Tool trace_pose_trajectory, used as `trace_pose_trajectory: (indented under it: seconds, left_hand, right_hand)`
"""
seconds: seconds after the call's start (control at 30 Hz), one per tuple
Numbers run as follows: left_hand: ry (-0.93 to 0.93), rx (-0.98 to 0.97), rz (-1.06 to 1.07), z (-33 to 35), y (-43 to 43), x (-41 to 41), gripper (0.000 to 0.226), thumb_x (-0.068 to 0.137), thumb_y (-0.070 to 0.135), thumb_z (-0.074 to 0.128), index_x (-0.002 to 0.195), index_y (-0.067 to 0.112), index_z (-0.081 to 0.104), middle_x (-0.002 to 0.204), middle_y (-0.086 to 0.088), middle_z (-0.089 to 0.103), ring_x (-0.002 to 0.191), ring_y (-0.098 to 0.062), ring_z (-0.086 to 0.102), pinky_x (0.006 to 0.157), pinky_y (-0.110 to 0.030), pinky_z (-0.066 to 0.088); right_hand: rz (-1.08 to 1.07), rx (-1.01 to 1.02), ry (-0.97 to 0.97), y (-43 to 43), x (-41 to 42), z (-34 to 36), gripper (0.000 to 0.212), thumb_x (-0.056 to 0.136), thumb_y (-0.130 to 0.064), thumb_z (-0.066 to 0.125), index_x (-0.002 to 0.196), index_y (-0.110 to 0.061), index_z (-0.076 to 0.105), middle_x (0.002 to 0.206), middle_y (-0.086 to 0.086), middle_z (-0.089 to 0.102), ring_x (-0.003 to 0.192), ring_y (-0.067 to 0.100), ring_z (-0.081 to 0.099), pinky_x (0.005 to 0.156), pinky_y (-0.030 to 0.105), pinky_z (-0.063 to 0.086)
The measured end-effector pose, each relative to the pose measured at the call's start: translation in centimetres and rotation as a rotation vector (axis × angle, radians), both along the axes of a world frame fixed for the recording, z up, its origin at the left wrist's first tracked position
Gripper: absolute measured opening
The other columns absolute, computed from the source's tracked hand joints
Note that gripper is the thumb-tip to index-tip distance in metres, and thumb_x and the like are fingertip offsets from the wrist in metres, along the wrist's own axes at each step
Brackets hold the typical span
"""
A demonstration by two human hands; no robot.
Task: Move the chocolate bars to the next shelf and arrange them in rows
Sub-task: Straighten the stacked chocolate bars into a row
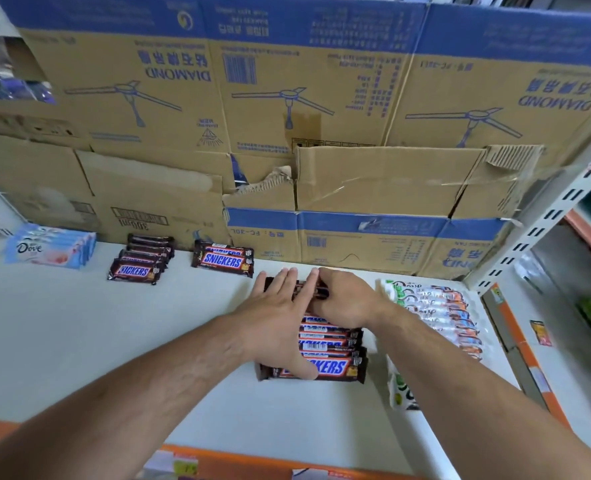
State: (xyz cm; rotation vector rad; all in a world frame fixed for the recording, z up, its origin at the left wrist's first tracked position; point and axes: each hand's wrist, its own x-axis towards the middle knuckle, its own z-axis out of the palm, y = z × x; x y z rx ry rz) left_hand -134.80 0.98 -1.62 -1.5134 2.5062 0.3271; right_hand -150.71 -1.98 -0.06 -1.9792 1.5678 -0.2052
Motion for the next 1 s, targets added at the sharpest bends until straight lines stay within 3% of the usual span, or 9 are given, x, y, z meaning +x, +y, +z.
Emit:
trace_pose_trajectory:
  seconds: [0.07,0.13,0.2,0.27,0.4,0.53,0.63,0.73,1.0]
  left_hand:
    - [-0.018,-0.003,-0.043,0.2,-0.7,0.2,0.146,0.048,0.083,0.061,0.148,0.025,-0.028,0.158,-0.009,0.013,0.145,-0.026,0.007,0.119,-0.046,0.004]
    - [-0.030,-0.020,-0.082,0.2,-1.0,0.4,0.145,0.046,0.085,0.059,0.151,0.025,-0.021,0.149,-0.006,0.024,0.137,-0.025,0.019,0.117,-0.044,0.012]
    - [-0.034,-0.024,-0.102,0.1,-0.9,0.6,0.144,0.046,0.085,0.059,0.152,0.025,-0.018,0.149,-0.006,0.021,0.137,-0.025,0.017,0.116,-0.045,0.014]
    - [-0.022,-0.011,-0.112,-0.2,-0.5,0.9,0.142,0.048,0.081,0.061,0.152,0.024,-0.016,0.154,-0.004,0.010,0.142,-0.025,0.007,0.116,-0.048,0.016]
    - [0.028,-0.050,-0.131,-0.6,0.2,1.2,0.129,0.049,0.077,0.061,0.151,0.020,0.006,0.148,-0.004,0.014,0.138,-0.022,0.012,0.110,-0.044,0.031]
    - [0.038,-0.066,-0.154,0.2,-1.5,1.3,0.115,0.053,0.074,0.064,0.145,0.019,0.023,0.143,-0.002,0.021,0.133,-0.021,0.017,0.109,-0.042,0.032]
    - [0.019,0.016,-0.150,0.2,-2.6,1.6,0.122,0.054,0.073,0.065,0.152,0.021,0.012,0.159,-0.002,0.000,0.147,-0.023,-0.007,0.119,-0.049,0.015]
    - [0.043,0.064,-0.149,-0.7,-2.2,2.0,0.129,0.053,0.073,0.064,0.154,0.024,0.000,0.160,-0.001,-0.022,0.144,-0.019,-0.032,0.120,-0.051,0.000]
    - [0.131,0.021,-0.167,-1.7,-2.0,2.5,0.130,0.056,0.072,0.066,0.154,0.028,-0.008,0.160,0.001,-0.015,0.145,-0.017,-0.022,0.121,-0.044,0.006]
  right_hand:
    - [-0.075,0.041,-0.074,0.1,0.0,-0.5,0.019,0.084,-0.036,0.063,0.095,-0.023,0.057,0.092,-0.005,0.065,0.088,0.019,0.061,0.073,0.032,0.048]
    - [-0.179,0.049,-0.154,0.5,-0.2,-1.0,0.035,0.083,-0.036,0.065,0.115,-0.023,0.058,0.112,-0.003,0.064,0.102,0.019,0.062,0.085,0.036,0.052]
    - [-0.366,0.060,-0.272,1.4,-0.4,-1.3,0.058,0.084,-0.039,0.064,0.138,-0.024,0.048,0.133,-0.002,0.056,0.115,0.018,0.058,0.097,0.037,0.048]
    - [-0.543,0.074,-0.413,2.7,-0.2,-1.6,0.063,0.088,-0.045,0.060,0.145,-0.025,0.041,0.140,-0.001,0.053,0.120,0.017,0.055,0.101,0.033,0.042]
    - [-0.537,-0.022,-0.376,5.1,1.4,-2.7,0.071,0.091,-0.059,0.050,0.149,-0.021,0.034,0.147,-0.004,0.042,0.130,0.011,0.044,0.104,0.026,0.034]
    - [-0.605,-0.023,-0.430,3.6,1.2,-2.6,0.070,0.087,-0.061,0.055,0.144,-0.021,0.043,0.140,-0.002,0.051,0.120,0.011,0.052,0.103,0.030,0.040]
    - [-0.588,-0.038,-0.380,3.0,1.1,-2.7,0.075,0.084,-0.068,0.053,0.142,-0.021,0.045,0.139,-0.004,0.053,0.122,0.013,0.053,0.107,0.039,0.042]
    - [-0.630,-0.047,-0.463,3.6,1.7,-3.3,0.071,0.087,-0.061,0.055,0.145,-0.023,0.042,0.141,-0.007,0.049,0.125,0.011,0.051,0.109,0.036,0.040]
    - [-0.666,-0.066,-0.549,4.0,2.3,-3.6,0.067,0.089,-0.053,0.059,0.146,-0.025,0.040,0.141,-0.009,0.043,0.126,0.008,0.047,0.110,0.034,0.038]
